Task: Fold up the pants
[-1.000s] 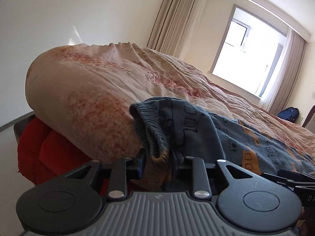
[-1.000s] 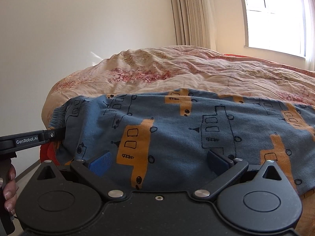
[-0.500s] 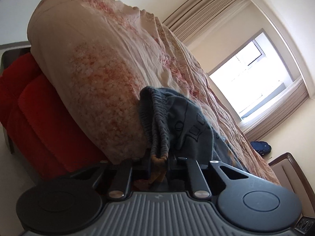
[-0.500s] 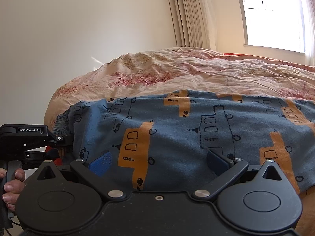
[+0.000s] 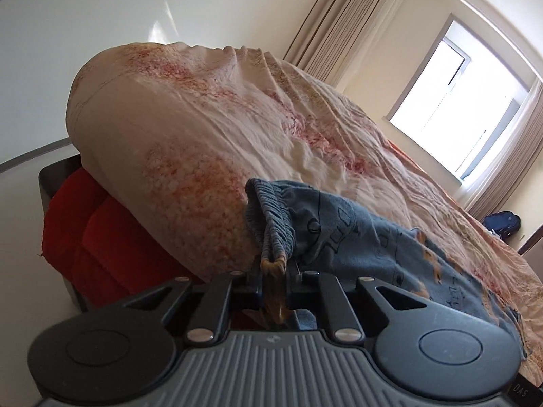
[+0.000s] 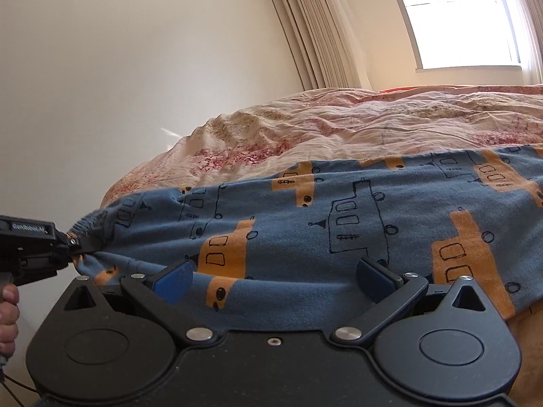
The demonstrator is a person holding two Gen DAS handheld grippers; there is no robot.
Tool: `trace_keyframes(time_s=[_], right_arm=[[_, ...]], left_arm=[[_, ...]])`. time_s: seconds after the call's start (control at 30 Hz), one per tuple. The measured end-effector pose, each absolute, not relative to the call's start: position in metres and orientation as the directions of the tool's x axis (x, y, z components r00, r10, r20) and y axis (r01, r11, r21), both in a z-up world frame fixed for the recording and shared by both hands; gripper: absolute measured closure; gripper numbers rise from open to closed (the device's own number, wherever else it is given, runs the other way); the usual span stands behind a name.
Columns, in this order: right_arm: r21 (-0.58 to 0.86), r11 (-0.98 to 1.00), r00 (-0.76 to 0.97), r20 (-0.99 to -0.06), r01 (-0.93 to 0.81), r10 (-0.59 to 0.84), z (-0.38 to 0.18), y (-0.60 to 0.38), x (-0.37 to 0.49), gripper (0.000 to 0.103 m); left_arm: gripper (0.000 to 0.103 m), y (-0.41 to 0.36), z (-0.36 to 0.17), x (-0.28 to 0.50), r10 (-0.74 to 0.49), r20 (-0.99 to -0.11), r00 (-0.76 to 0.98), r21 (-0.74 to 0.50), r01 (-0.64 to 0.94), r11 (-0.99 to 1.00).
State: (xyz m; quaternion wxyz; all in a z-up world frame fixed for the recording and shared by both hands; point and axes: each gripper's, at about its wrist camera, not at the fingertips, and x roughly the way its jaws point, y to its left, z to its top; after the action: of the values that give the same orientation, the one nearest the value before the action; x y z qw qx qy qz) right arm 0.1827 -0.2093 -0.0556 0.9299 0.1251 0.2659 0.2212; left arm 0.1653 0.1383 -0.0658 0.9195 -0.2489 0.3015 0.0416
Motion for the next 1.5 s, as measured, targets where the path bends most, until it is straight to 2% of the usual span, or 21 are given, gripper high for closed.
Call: trace_keyframes(time_s=[0.1, 0.13, 0.17, 0.23, 0.3, 0.37, 0.47, 0.53, 0.63, 0.73, 0.87, 1.0, 1.13, 1.23, 1.37, 1.5], right_arm=[[0.373, 0.863, 0.761, -0.429, -0.342, 0.487, -0.056, -0.213, 0.182, 0.0], [0.384, 0.858, 0.762, -0.423, -0.34, 0.491, -0.057, -0.215, 0.182, 0.0], [0.397, 0.853, 0.762, -0.417, -0.338, 0.496, -0.057, -0.217, 0.183, 0.0], [0.422, 0.842, 0.762, -0.404, -0.336, 0.506, -0.058, -0.221, 0.182, 0.0], [0.446, 0.832, 0.768, -0.386, -0.329, 0.511, -0.059, -0.226, 0.181, 0.0], [0.476, 0.821, 0.778, -0.365, -0.316, 0.511, -0.059, -0.232, 0.18, 0.0], [0.527, 0.798, 0.796, -0.328, -0.294, 0.509, -0.059, -0.245, 0.177, 0.0], [0.566, 0.769, 0.792, -0.304, -0.296, 0.529, -0.058, -0.261, 0.179, 0.0], [0.509, 0.809, 0.815, -0.308, -0.295, 0.491, -0.056, -0.29, 0.181, 0.0], [0.445, 0.86, 0.842, -0.339, -0.25, 0.42, -0.057, -0.328, 0.186, 0.0], [0.413, 0.896, 0.884, -0.344, -0.161, 0.317, -0.064, -0.392, 0.19, 0.0], [0.381, 0.921, 0.92, -0.326, -0.085, 0.219, -0.066, -0.45, 0.186, 0.0], [0.28, 0.954, 0.933, -0.359, 0.11, -0.002, -0.067, -0.502, 0.185, 0.0], [0.319, 0.929, 0.933, -0.355, 0.189, -0.068, -0.069, -0.533, 0.175, 0.0], [0.39, 0.904, 0.942, -0.333, 0.172, -0.036, -0.074, -0.545, 0.161, 0.0], [0.483, 0.873, 0.925, -0.36, 0.07, 0.125, -0.075, -0.542, 0.164, 0.0]], left_arm=[[0.082, 0.131, -0.063, 0.166, -0.043, -0.581, 0.813, -0.41, -0.247, 0.878], [0.071, 0.129, -0.061, 0.167, -0.035, -0.585, 0.81, -0.393, -0.246, 0.886], [0.052, 0.126, -0.058, 0.165, -0.016, -0.588, 0.809, -0.37, -0.251, 0.895], [0.03, 0.118, -0.051, 0.157, 0.04, -0.576, 0.817, -0.313, -0.265, 0.912], [0.026, 0.106, -0.042, 0.151, 0.091, -0.554, 0.827, -0.243, -0.265, 0.933], [0.013, 0.093, -0.033, 0.147, 0.115, -0.531, 0.84, -0.192, -0.251, 0.949], [0.002, 0.068, -0.02, 0.147, 0.093, -0.479, 0.873, -0.153, -0.188, 0.97], [0.001, 0.047, -0.017, 0.156, 0.036, -0.463, 0.885, -0.141, -0.114, 0.983], [0.001, 0.013, -0.02, 0.178, -0.06, -0.481, 0.875, -0.154, -0.016, 0.988], [0.001, -0.022, -0.034, 0.204, -0.184, -0.469, 0.864, -0.236, 0.078, 0.969], [0.001, -0.069, -0.054, 0.241, -0.296, -0.522, 0.8, -0.302, 0.151, 0.941], [0.001, -0.106, -0.06, 0.264, -0.336, -0.527, 0.78, -0.292, 0.205, 0.934], [0.001, -0.134, -0.062, 0.279, -0.32, -0.542, 0.777, -0.237, 0.225, 0.945], [0.001, -0.154, -0.059, 0.284, -0.356, -0.531, 0.769, -0.241, 0.265, 0.934], [0.0, -0.19, -0.055, 0.287, -0.433, -0.516, 0.739, -0.262, 0.345, 0.901], [0.0, -0.226, -0.056, 0.286, -0.493, -0.482, 0.724, -0.322, 0.377, 0.869]])
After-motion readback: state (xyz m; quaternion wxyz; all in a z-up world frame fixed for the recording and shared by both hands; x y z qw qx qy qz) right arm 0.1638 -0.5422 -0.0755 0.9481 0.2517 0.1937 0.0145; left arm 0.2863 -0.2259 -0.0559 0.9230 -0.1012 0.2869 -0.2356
